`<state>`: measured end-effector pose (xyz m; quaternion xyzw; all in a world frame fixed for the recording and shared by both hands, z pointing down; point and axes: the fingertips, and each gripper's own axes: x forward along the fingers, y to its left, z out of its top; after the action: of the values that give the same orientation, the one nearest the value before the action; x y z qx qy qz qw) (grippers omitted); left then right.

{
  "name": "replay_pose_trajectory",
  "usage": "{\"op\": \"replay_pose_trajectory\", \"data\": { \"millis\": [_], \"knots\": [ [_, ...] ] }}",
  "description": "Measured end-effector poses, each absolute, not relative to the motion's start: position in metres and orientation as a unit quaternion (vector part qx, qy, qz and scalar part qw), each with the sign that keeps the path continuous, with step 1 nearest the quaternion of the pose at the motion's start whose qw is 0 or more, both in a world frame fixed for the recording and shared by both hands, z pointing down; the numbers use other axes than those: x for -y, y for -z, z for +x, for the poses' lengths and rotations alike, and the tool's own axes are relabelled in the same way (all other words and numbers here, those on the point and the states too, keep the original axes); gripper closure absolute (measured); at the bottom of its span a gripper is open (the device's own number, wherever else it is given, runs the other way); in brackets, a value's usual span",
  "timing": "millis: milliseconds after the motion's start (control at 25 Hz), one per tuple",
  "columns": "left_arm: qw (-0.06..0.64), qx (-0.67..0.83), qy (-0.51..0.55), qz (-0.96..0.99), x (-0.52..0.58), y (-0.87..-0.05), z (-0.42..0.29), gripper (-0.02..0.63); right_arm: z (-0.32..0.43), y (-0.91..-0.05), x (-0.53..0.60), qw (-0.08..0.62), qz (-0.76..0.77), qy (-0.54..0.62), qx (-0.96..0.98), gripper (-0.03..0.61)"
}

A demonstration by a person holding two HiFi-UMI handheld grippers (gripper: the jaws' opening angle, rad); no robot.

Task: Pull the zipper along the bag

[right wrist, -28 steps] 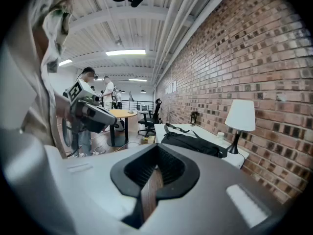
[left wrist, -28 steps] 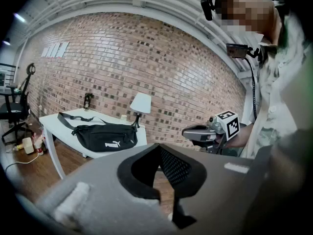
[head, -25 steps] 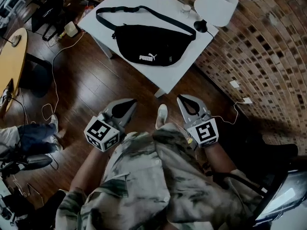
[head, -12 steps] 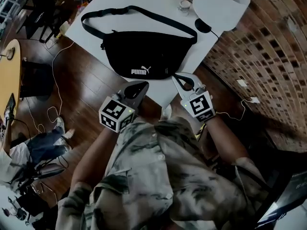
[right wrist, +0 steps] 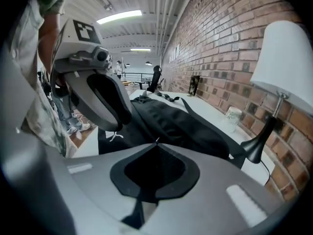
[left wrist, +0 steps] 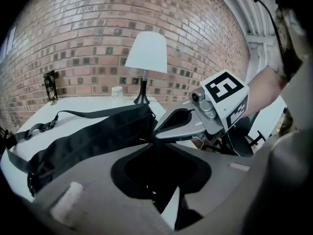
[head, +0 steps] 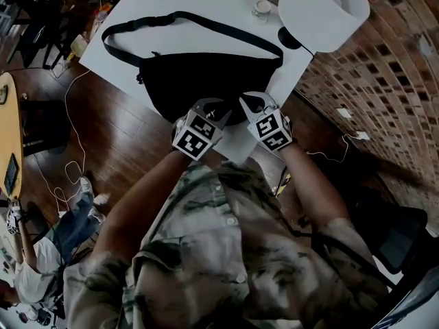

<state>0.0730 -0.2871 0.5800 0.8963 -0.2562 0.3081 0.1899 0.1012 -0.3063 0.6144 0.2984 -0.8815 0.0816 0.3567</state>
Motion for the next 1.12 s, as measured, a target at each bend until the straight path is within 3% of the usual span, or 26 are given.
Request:
{"op": "replay_pose_trajectory", "data": {
  "millis": [400, 840, 920, 960, 1120],
  "knots": [
    [0.174, 0.274, -0.410, 0.852, 0.297, -0.643, 0.081, 0.512, 0.104, -0.655, 0.308, 0.380, 0.289, -0.119, 0.871, 0.573],
    [0.115, 0.322, -0.473, 0.812, 0.306, -0.653, 0.085, 0.512, 0.103, -0.657, 0.309, 0.377, 0.286, -0.125, 0.872, 0.574],
    [0.101, 0.324, -0.477, 0.811, 0.306, -0.654, 0.084, 0.530, 0.102, -0.657, 0.309, 0.375, 0.283, -0.124, 0.874, 0.574],
    [0.098, 0.325, -0.478, 0.810, 0.306, -0.654, 0.083, 0.581, 0.101, -0.657, 0.309, 0.373, 0.281, -0.124, 0.876, 0.574],
    [0.107, 0.326, -0.472, 0.812, 0.305, -0.654, 0.082, 0.584, 0.102, -0.657, 0.309, 0.371, 0.276, -0.122, 0.878, 0.574]
  ]
}}
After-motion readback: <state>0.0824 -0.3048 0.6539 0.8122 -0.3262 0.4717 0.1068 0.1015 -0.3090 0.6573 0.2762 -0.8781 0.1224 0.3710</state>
